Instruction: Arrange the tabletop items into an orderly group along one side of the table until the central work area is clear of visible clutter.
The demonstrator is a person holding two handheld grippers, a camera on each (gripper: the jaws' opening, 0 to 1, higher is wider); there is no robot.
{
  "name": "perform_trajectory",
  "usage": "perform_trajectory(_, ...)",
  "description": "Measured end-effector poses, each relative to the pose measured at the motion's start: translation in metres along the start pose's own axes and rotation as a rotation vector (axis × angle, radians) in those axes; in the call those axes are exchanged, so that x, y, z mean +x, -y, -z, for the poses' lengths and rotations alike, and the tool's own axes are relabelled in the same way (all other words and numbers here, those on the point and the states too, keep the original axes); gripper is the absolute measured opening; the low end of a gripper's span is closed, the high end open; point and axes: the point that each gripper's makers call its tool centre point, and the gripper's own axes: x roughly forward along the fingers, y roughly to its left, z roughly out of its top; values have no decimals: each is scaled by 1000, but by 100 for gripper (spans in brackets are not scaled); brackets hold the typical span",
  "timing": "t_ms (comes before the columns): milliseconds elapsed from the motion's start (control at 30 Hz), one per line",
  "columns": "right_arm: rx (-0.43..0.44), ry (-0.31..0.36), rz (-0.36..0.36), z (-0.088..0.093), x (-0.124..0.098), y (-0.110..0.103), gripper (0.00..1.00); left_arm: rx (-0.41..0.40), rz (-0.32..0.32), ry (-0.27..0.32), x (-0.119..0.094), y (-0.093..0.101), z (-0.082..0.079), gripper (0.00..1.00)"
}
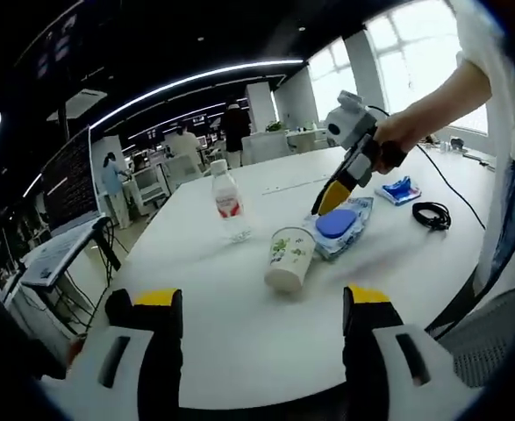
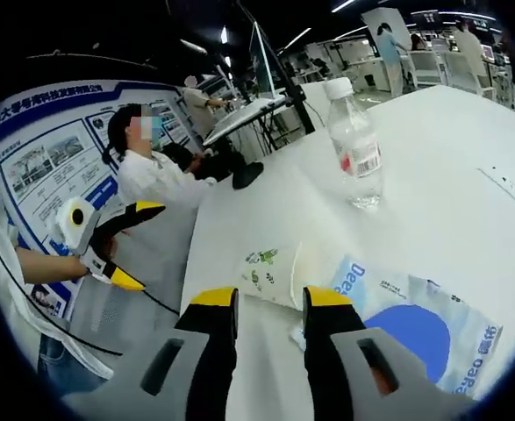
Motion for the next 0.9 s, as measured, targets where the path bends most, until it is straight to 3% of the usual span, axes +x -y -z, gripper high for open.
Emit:
perform_trajectory(300, 59, -31, 5, 5, 16, 16, 27, 22, 2, 10, 0, 0, -2, 72)
perform_trajectory(467, 136, -46, 12, 16, 23, 27, 27, 54, 0, -7, 0, 0, 3, 67)
perform_trajectory(700, 96, -53, -46, 16, 28, 13, 26, 78, -1, -26, 3, 0, 9, 64)
perform_trajectory(900, 71, -51, -70, 14, 32, 7, 18, 109, 6, -52, 5, 1, 15, 61)
